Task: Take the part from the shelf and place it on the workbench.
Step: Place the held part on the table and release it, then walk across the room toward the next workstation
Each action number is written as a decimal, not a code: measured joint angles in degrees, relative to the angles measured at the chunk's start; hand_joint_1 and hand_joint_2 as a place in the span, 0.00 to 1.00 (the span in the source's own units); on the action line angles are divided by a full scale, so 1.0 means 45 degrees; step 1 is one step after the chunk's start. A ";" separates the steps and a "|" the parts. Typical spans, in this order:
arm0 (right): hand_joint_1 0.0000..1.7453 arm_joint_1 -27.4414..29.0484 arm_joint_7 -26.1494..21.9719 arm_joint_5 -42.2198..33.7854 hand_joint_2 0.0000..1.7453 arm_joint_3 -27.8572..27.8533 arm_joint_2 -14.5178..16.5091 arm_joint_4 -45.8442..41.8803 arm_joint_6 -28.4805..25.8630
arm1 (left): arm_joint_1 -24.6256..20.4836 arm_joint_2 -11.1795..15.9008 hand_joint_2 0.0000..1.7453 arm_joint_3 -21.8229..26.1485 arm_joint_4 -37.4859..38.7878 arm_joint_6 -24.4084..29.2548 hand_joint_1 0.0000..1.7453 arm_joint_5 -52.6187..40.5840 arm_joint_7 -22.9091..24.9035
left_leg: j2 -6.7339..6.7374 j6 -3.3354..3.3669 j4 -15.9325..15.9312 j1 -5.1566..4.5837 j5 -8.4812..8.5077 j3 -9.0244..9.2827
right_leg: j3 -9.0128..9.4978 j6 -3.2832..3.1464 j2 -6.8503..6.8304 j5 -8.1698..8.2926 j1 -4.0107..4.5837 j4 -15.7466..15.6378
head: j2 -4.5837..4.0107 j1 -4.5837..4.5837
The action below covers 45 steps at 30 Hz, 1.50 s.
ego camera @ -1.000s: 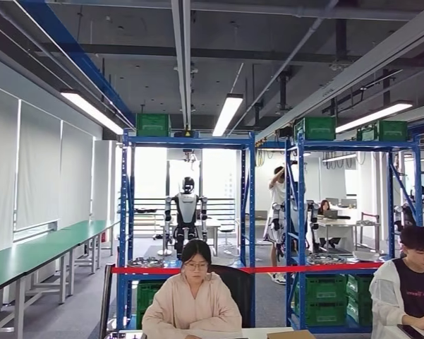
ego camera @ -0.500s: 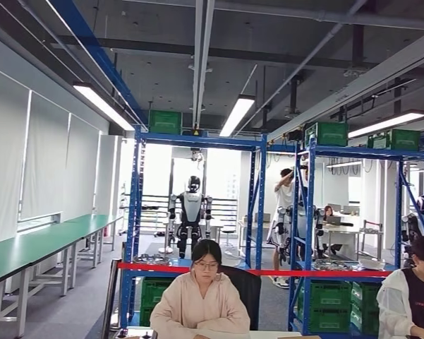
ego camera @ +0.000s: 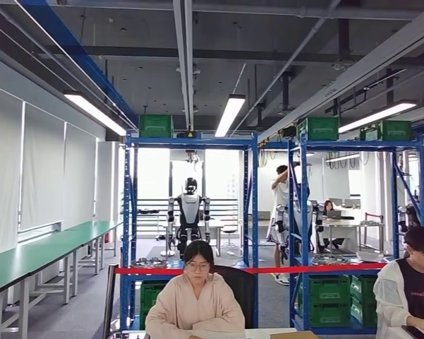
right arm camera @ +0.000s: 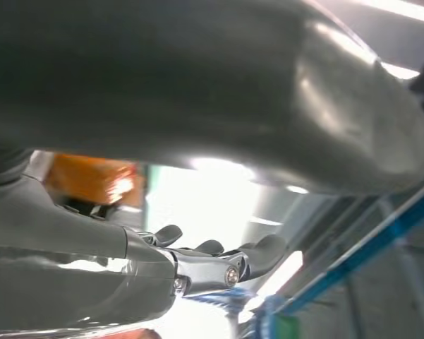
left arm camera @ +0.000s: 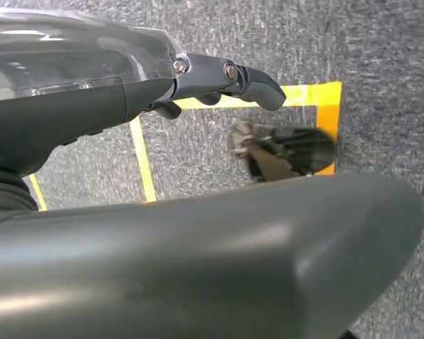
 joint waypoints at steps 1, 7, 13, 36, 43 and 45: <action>0.00 0.0274 -0.0070 -0.0017 0.00 -0.0144 0.0168 -0.0355 0.0115 | 0.0010 -0.0001 0.00 0.0031 0.0000 0.0036 0.00 0.0033 0.0032 | 0.0001 -0.0010 0.0303 -0.0002 -0.0093 -0.0006 | -0.0033 -0.0008 -0.0008 0.0026 0.0011 0.0014 | 0.0000 -0.0001; 0.00 0.1680 -0.0797 0.0363 0.00 -0.0717 0.1111 -0.2265 0.0744 | -0.0012 -0.0002 0.00 0.0180 0.0000 0.0221 0.00 0.0085 0.0058 | -0.0005 0.0147 -0.3158 -0.0037 0.1184 0.2149 | -0.0293 0.0221 0.0062 0.0201 0.0084 0.0233 | 0.0000 -0.0001; 0.00 0.2878 -0.1158 0.0840 0.00 -0.1025 0.1692 -0.3444 0.0937 | 0.0003 0.0144 0.00 0.0219 0.0000 0.0323 0.00 -0.0020 0.0020 | 0.0121 0.0580 -0.3244 -0.0010 0.1651 0.1766 | -0.0808 0.0628 0.0157 -0.1019 -0.0004 0.1556 | -0.0004 -0.0005; 0.00 0.5900 -0.1157 0.1078 0.00 -0.3167 0.2841 -0.2434 0.1713 | -0.0005 0.0407 0.00 0.0561 -0.0004 0.0430 0.00 0.0119 -0.0160 | 0.0107 -0.0037 -0.2453 -0.0013 0.1087 0.2386 | 0.0090 0.0061 -0.0015 0.0088 0.0112 -0.0128 | -0.0005 -0.0002; 0.00 0.6321 -0.1146 0.2189 0.00 -0.4198 0.3252 0.1461 0.1471 | 0.0016 0.0384 0.00 0.0725 -0.0070 0.0476 0.00 0.0152 -0.0381 | 0.0197 0.0547 -0.3597 -0.0027 0.1303 0.2573 | -0.0459 0.0580 0.0079 -0.0711 0.0048 0.0929 | -0.0004 -0.0010; 0.00 0.6308 -0.1146 0.2760 0.00 -0.4494 0.3280 0.2809 0.1354 | 0.0025 0.0384 0.00 0.0800 -0.0104 0.0495 0.00 0.0183 -0.0436 | 0.0211 0.0640 -0.3576 -0.0078 0.1561 0.2245 | -0.0807 0.0665 0.0084 -0.1909 0.0005 0.2491 | -0.0004 -0.0011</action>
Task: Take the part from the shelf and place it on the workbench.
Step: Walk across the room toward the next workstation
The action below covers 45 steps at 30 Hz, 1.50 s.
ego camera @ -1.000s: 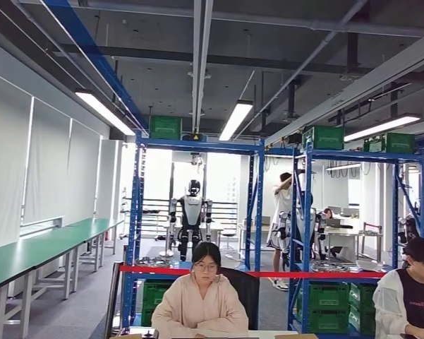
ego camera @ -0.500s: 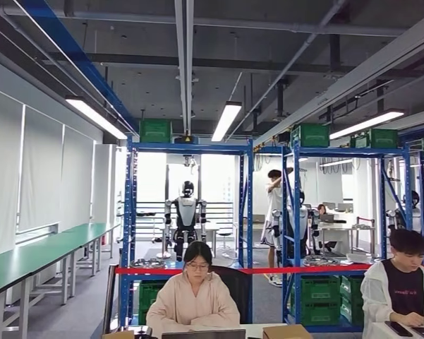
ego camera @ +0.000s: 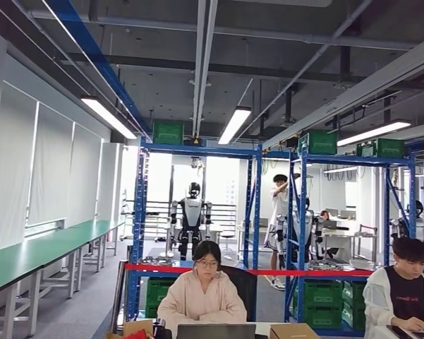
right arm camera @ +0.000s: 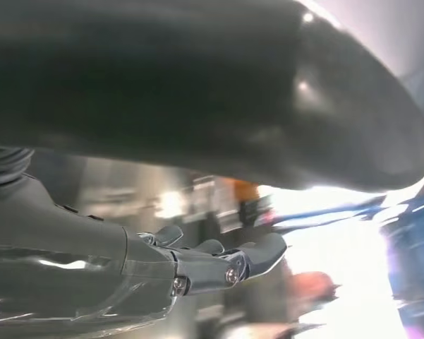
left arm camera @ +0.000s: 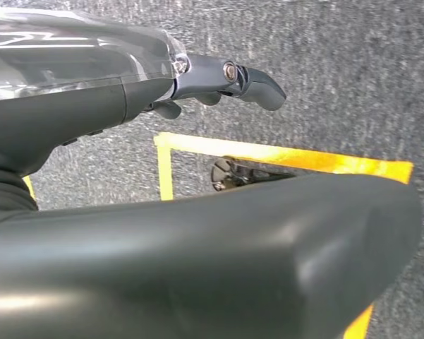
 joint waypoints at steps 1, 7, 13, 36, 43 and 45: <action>0.00 -0.0005 0.0000 0.0283 0.00 -0.0139 0.0014 0.0680 -0.0056 | 0.0007 -0.0001 0.00 0.0034 -0.0002 0.0000 0.00 0.0015 -0.0015 | 0.0007 0.0013 0.0018 -0.0034 0.0125 -0.0178 | -0.0089 0.0017 0.0000 -0.0290 -0.0010 0.0706 | -0.0001 0.0000; 0.00 -0.0284 -0.0006 0.1604 0.00 -0.0772 0.0057 0.3811 -0.0683 | 0.0020 -0.0075 0.00 0.0140 -0.0005 -0.0001 0.00 0.0048 -0.0023 | 0.0019 -0.0050 0.0082 -0.0226 0.0748 -0.0897 | 0.2769 -0.0486 0.0009 0.0788 0.0203 -0.2543 | -0.0001 0.0006; 0.00 -0.0914 -0.0010 0.2460 0.00 -0.1271 0.0007 0.7308 -0.1863 | 0.0088 -0.0153 0.00 0.0206 -0.0010 -0.0091 0.00 -0.0044 -0.0050 | -0.0015 -0.0430 0.0753 -0.0162 0.0102 -0.1376 | 0.2882 -0.0827 -0.0077 0.1271 0.0222 -0.3728 | 0.0005 0.0013; 0.00 -0.2572 0.7952 0.3997 0.00 -0.2977 -0.0078 1.5931 -0.8105 | -0.0102 -0.0238 0.00 0.0380 -0.0032 -0.0121 0.00 -0.0662 -0.0097 | 0.0137 -0.0050 0.0066 -0.0101 0.0597 -0.0865 | 0.1881 -0.0180 0.0032 0.0700 0.0094 -0.0769 | 0.0005 -0.0004; 0.00 -0.2689 0.8150 0.4000 0.00 -0.3249 -0.0063 1.6100 -0.8129 | -0.0096 -0.0222 0.00 0.0381 -0.0035 -0.0148 0.00 -0.0708 -0.0099 | 0.0085 -0.0478 0.0551 -0.0111 0.0471 -0.1439 | 0.3291 -0.0716 -0.0040 0.0884 0.0161 -0.3742 | 0.0008 0.0004; 0.00 -0.2680 0.8156 0.4011 0.00 -0.3333 -0.0061 1.6126 -0.8127 | -0.0074 -0.0217 0.00 0.0380 -0.0036 -0.0158 0.00 -0.0708 -0.0103 | 0.0037 -0.0556 0.1887 -0.0086 -0.0841 -0.1794 | 0.2919 -0.0866 -0.0098 0.1145 0.0178 -0.3687 | 0.0006 0.0006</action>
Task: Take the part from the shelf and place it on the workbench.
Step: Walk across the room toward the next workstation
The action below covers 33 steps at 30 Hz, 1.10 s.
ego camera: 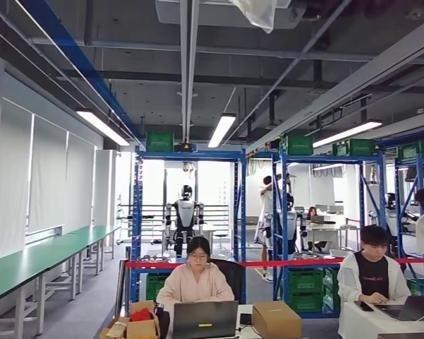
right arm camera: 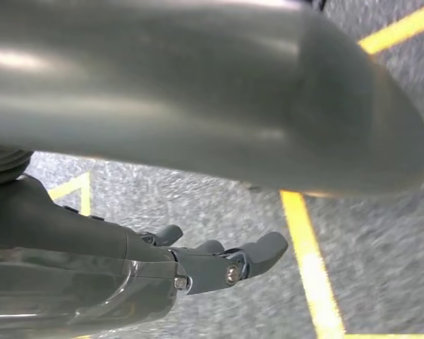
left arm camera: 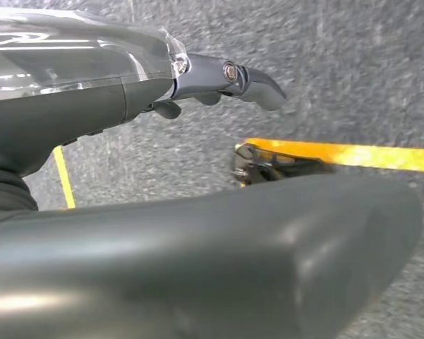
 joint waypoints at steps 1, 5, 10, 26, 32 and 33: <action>0.00 0.0009 0.0002 0.0010 0.00 -0.0029 0.0002 0.0009 0.0000 | 0.0004 0.0000 0.00 0.0000 0.0000 -0.0005 0.00 0.0000 -0.0001 | -0.0005 -0.0029 0.0829 0.0011 -0.0485 -0.0154 | -0.0214 -0.0020 -0.0018 0.0110 0.0025 0.0079 | -0.0002 0.0000; 0.00 -0.0014 0.0102 0.0049 0.25 -0.0131 0.0049 0.0025 -0.0002 | -0.0013 0.0016 0.00 0.0000 0.0000 -0.0029 0.00 0.0000 -0.0056 | -0.0013 -0.0061 0.1325 0.0018 0.0176 0.0608 | -0.1267 0.0007 -0.0031 0.0431 0.0068 0.0677 | -0.0002 -0.0001; 0.00 -0.0084 0.0439 0.0146 1.00 -0.0313 0.0102 0.0040 -0.0062 | -0.0130 0.0024 0.00 -0.0004 0.0000 -0.0089 0.00 -0.0018 -0.0105 | -0.0034 0.0185 -0.1868 -0.0037 0.0043 0.2697 | -0.2052 0.0273 -0.0027 0.0736 0.0131 0.1370 | -0.0002 -0.0003; 0.00 -0.0190 0.0850 0.0443 1.00 -0.0611 0.0075 0.0084 -0.0030 | -0.0172 0.0005 0.00 -0.0005 0.0000 -0.0136 0.00 -0.0027 -0.0126 | 0.0114 0.0200 -0.1767 0.0010 0.1849 0.0665 | 0.0671 0.0477 0.0153 -0.0586 -0.0102 0.0088 | -0.0001 -0.0016; 0.00 -0.0144 0.0941 0.0633 1.00 -0.0669 0.0081 0.0089 -0.0041 | -0.0158 0.0006 0.75 -0.0005 0.0000 -0.0055 0.00 0.0153 0.0158 | 0.0023 -0.0075 0.1290 0.0083 -0.0325 -0.0372 | 0.0052 0.0020 -0.0001 -0.0104 -0.0065 0.0163 | -0.0004 -0.0016; 0.00 -0.0142 0.0951 0.0684 1.00 -0.0670 0.0081 0.0089 -0.0045 | -0.0156 0.0007 1.00 -0.0005 0.0000 -0.0045 0.00 0.0180 0.0175 | 0.0018 -0.0095 0.1897 0.0084 -0.0506 -0.0494 | -0.0099 0.0017 -0.0003 -0.0052 -0.0045 0.0240 | -0.0004 -0.0016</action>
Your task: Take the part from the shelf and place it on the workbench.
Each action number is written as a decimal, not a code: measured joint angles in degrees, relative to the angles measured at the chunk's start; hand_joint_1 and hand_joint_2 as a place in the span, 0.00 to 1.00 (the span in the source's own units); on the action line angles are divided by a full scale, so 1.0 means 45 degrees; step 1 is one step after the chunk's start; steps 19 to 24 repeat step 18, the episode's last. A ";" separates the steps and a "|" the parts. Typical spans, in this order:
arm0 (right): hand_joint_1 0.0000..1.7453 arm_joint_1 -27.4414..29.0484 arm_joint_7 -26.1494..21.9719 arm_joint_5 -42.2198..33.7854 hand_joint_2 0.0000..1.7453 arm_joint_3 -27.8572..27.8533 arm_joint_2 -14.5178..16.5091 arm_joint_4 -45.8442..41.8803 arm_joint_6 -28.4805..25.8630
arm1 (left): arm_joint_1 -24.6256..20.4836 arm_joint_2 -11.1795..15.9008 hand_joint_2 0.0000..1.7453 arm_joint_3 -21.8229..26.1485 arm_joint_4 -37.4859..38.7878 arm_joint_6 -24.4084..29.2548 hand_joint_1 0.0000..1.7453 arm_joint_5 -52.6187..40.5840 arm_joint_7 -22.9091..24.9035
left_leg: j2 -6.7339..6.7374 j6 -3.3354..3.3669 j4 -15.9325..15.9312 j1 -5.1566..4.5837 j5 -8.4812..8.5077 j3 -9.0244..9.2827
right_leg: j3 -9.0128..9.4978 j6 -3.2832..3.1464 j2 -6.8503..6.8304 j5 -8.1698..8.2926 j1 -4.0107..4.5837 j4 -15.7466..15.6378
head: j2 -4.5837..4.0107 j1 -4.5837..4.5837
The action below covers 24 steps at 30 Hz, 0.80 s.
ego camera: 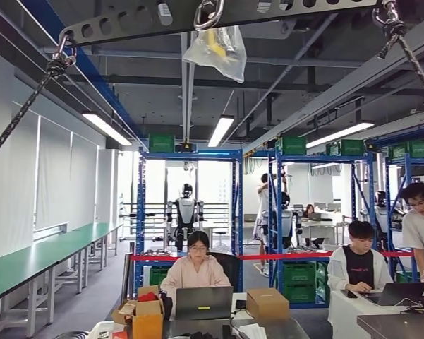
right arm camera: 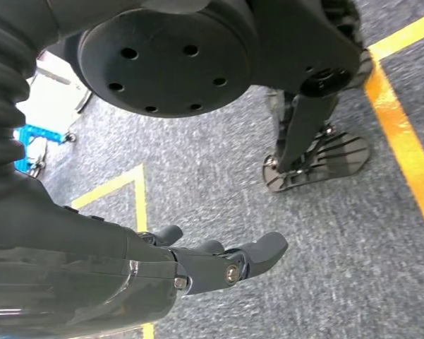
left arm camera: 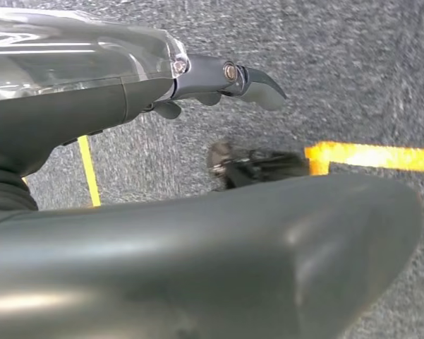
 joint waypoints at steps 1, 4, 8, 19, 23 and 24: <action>0.00 0.0001 0.0008 0.0041 1.00 -0.0001 0.0000 0.0000 -0.0008 | 0.0000 0.0001 1.00 0.0000 0.0000 0.0017 0.00 0.0024 -0.0006 | -0.0004 -0.0004 0.0036 -0.0001 0.0120 0.0147 | -0.0134 0.0006 0.0001 0.0026 0.0010 0.0097 | -0.0001 0.0000; 0.00 -0.0002 0.0015 0.0183 1.00 -0.0006 -0.0001 0.0000 -0.0062 | -0.0020 0.0002 1.00 0.0000 0.0000 0.0076 0.00 0.0058 -0.0022 | -0.0012 0.0063 -0.2289 0.0002 0.1058 0.1695 | -0.0414 0.0085 0.0012 -0.0007 0.0027 0.0427 | -0.0004 -0.0001; 0.00 -0.0027 0.0010 0.0471 1.00 -0.0007 -0.0089 -0.0005 -0.0177 | -0.0046 -0.0024 1.00 0.0007 0.0000 0.0107 0.00 0.0147 -0.0046 | -0.0021 0.0164 -0.3567 -0.0020 0.1201 0.2200 | -0.0760 0.0130 0.0047 -0.0042 0.0119 0.0795 | 0.0000 -0.0010; 0.00 -0.0002 0.0000 0.0693 0.00 -0.0048 -0.0180 -0.0005 -0.0140 | -0.0064 -0.0049 1.00 0.0089 0.0000 0.0091 0.00 0.0384 -0.0015 | -0.0023 0.0345 -0.3548 -0.0109 0.1281 0.2111 | -0.0795 0.0345 0.0052 0.0104 0.0049 0.0677 | -0.0004 -0.0010; 0.00 -0.0002 0.0000 0.0693 0.00 -0.0048 -0.0180 -0.0005 -0.0140 | -0.0064 -0.0049 1.00 0.0089 0.0000 0.0091 0.00 0.0384 -0.0015 | -0.0023 0.0345 -0.3548 -0.0109 0.1281 0.2111 | -0.0795 0.0345 0.0052 0.0104 0.0049 0.0677 | -0.0004 -0.0010; 0.00 -0.0002 0.0000 0.0693 0.00 -0.0048 -0.0180 -0.0005 -0.0140 | -0.0064 -0.0049 1.00 0.0089 0.0000 0.0091 0.00 0.0384 -0.0015 | -0.0023 0.0345 -0.3548 -0.0109 0.1281 0.2111 | -0.0795 0.0345 0.0052 0.0104 0.0049 0.0677 | -0.0004 -0.0010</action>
